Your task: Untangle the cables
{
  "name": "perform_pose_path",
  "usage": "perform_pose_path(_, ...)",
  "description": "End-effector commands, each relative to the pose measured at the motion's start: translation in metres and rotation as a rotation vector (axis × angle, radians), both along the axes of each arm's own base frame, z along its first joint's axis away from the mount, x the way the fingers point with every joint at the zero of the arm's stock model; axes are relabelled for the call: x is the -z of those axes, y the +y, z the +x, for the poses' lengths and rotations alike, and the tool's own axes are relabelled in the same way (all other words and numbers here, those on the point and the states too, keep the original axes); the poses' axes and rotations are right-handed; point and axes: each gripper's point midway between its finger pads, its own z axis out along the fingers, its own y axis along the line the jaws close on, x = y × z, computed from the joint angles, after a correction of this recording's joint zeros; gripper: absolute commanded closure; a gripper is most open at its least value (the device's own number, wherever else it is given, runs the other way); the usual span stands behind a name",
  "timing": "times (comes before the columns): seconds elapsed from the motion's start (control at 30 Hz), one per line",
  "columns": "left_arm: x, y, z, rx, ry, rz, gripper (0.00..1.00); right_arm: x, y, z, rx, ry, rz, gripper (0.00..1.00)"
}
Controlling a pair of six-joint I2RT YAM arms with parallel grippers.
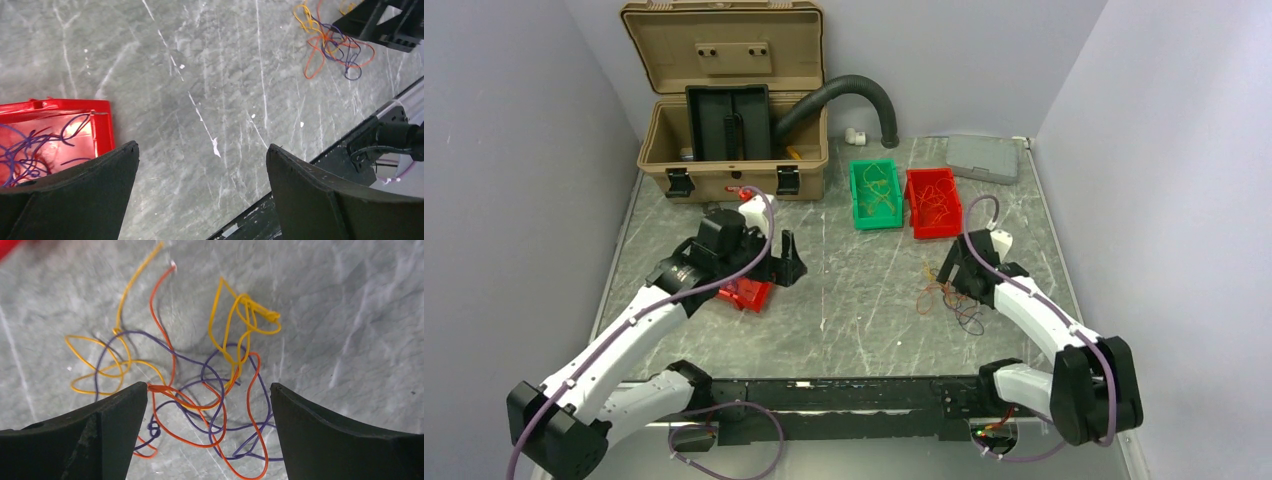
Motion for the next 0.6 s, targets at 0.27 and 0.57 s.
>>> perform_pose_path(0.27, -0.020, -0.015, 0.000, 0.048, -0.114, -0.067, 0.01, 0.021, 0.020, -0.002, -0.074, 0.041, 0.090, 0.80)
perform_pose_path(0.57, -0.015, -0.022, 0.001, 0.070, -0.109, -0.088, 0.01, -0.003, 0.119, -0.005, -0.421, -0.011, 0.341, 1.00)
